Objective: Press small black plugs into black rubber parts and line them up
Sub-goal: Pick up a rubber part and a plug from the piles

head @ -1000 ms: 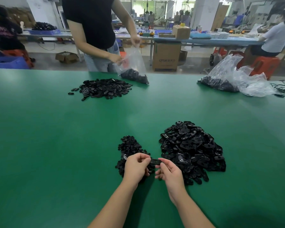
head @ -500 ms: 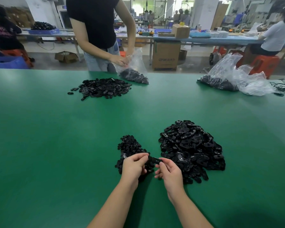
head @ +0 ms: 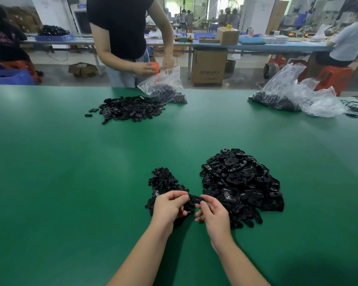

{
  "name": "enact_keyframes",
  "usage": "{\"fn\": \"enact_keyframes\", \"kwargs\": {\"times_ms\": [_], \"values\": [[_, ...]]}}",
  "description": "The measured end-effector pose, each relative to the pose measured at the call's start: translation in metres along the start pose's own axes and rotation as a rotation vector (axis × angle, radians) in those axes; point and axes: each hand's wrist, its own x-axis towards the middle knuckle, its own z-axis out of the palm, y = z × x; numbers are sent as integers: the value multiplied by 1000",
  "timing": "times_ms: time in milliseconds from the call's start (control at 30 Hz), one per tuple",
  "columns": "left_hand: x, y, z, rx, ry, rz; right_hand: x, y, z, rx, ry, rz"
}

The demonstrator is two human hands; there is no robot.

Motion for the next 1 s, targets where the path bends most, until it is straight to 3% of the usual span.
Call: {"fn": "enact_keyframes", "kwargs": {"times_ms": [200,367,533,1000], "values": [[-6,0,5,84,-14,41,-1,-1,-1,-1,-19,-11],[-7,-2,11,344,60,185,0,0,-2,8,-42,-15],[-11,-4,18,460,69,240,1,2,-4,1,-65,-25],[-13,2,24,545,109,265,0,3,-6,-19,-106,-37]]}}
